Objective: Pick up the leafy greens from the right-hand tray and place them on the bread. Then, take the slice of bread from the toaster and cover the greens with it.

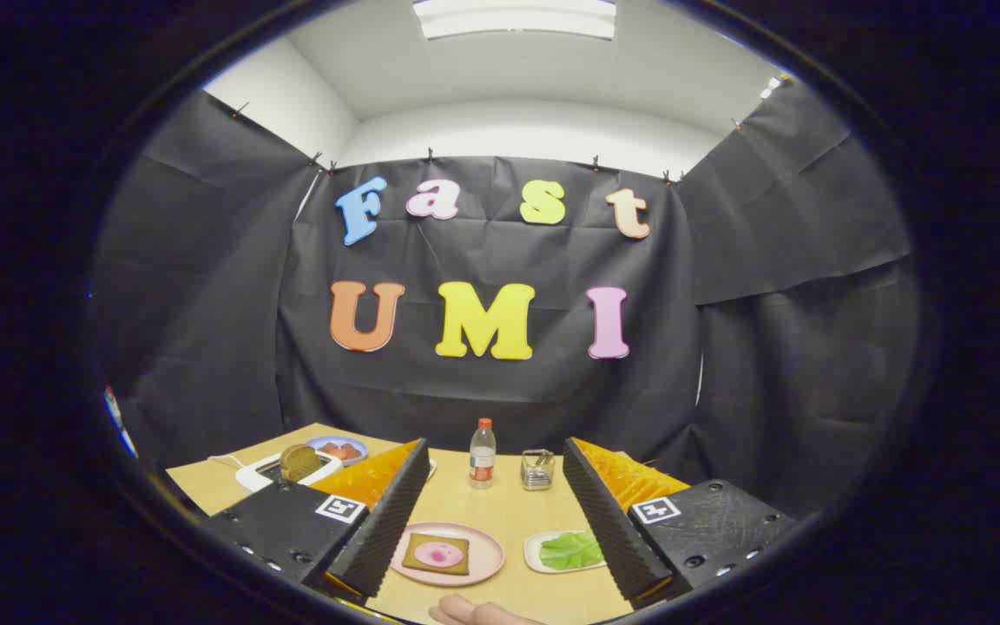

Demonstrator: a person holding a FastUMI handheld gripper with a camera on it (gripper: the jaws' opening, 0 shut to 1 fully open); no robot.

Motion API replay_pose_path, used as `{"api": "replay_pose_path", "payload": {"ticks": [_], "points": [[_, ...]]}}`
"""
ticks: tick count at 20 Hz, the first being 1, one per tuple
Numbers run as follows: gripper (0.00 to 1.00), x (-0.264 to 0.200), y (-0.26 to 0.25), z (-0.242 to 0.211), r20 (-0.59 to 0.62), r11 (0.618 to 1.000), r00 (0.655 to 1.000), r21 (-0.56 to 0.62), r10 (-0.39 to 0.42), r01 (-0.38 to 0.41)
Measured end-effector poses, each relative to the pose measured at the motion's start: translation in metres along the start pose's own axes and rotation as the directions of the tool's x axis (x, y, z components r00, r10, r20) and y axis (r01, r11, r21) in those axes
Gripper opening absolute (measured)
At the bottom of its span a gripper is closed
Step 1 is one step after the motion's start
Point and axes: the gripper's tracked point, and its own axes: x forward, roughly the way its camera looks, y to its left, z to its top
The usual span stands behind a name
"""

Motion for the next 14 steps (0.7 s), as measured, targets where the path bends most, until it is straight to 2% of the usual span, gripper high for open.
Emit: {"api": "replay_pose_path", "payload": {"ticks": [14], "points": [[0.95,0.014,-0.036,-0.019,-0.047,0.998,0.997,0.031,-0.059,0.06]]}}
